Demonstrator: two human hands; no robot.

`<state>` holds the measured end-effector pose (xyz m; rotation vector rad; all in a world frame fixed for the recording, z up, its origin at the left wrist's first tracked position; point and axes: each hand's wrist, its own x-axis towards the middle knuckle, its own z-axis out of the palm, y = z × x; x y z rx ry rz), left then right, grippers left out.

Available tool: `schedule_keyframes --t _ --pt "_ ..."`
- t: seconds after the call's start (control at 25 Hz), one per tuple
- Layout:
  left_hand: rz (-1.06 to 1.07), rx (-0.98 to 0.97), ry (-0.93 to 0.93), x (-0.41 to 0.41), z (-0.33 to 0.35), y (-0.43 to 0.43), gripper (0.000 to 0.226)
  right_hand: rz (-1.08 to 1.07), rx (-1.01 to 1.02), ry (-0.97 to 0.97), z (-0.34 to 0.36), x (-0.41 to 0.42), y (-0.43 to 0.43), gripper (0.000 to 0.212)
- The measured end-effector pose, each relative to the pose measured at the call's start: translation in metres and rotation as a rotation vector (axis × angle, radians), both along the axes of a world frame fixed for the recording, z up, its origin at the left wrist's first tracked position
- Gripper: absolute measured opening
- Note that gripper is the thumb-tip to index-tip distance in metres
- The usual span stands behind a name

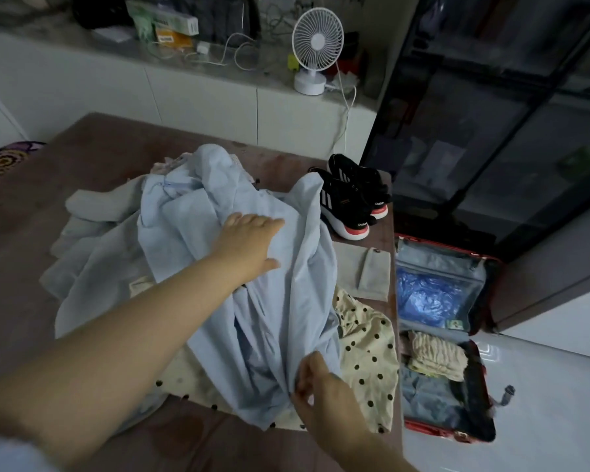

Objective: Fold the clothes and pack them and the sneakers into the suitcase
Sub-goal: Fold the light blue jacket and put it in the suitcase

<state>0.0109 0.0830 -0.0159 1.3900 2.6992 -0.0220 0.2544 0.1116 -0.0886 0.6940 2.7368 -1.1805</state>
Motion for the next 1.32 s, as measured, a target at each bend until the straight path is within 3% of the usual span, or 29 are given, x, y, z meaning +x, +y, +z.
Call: schedule_keyframes --t 0.12,0.2,0.28,0.4,0.48,0.76,0.84,0.92,1.0,1.08,1.16,1.32 --pt "0.001 -0.228 0.111 -0.013 -0.037 -0.010 0.032 -0.140 -0.091 -0.041 -0.005 0.018 0.017 0.053" --pt "-0.061 -0.137 0.172 -0.020 -0.050 -0.027 0.029 -0.199 -0.106 -0.111 -0.004 0.027 0.033 0.046" --pt "-0.056 0.070 0.235 -0.020 -0.053 -0.039 0.040 -0.248 -0.113 -0.160 0.003 0.023 0.050 0.041" --pt "0.303 0.185 -0.063 -0.017 -0.044 -0.041 0.080 -0.285 -0.047 -0.046 0.022 -0.012 0.068 0.046" --pt "0.467 0.201 -0.185 -0.024 -0.038 -0.033 0.092 -0.280 0.004 0.049 0.035 -0.045 0.071 0.050" --pt "0.642 0.223 -0.174 -0.062 -0.043 0.003 0.072 -0.110 0.065 0.139 0.052 -0.091 0.057 0.050" --pt "0.657 0.164 -0.158 -0.078 -0.048 0.008 0.050 -0.094 0.083 0.121 0.050 -0.085 0.060 0.050" --pt "0.602 0.143 -0.165 -0.089 -0.049 0.006 0.022 -0.112 0.090 0.089 0.049 -0.079 0.068 0.049" --pt "0.549 0.250 -0.262 -0.091 -0.048 0.001 0.017 -0.143 0.076 0.056 0.048 -0.079 0.078 0.048" --pt "0.537 0.456 -0.492 -0.075 -0.041 -0.005 0.012 -0.180 0.043 0.060 0.047 -0.088 0.084 0.048" --pt "0.419 0.554 -0.597 -0.037 -0.027 -0.013 0.007 -0.290 -0.079 0.110 0.054 -0.103 0.085 0.052" --pt "-0.108 0.415 -0.360 0.087 -0.029 -0.034 0.009 -0.421 -0.391 0.154 0.081 -0.134 0.083 0.080"
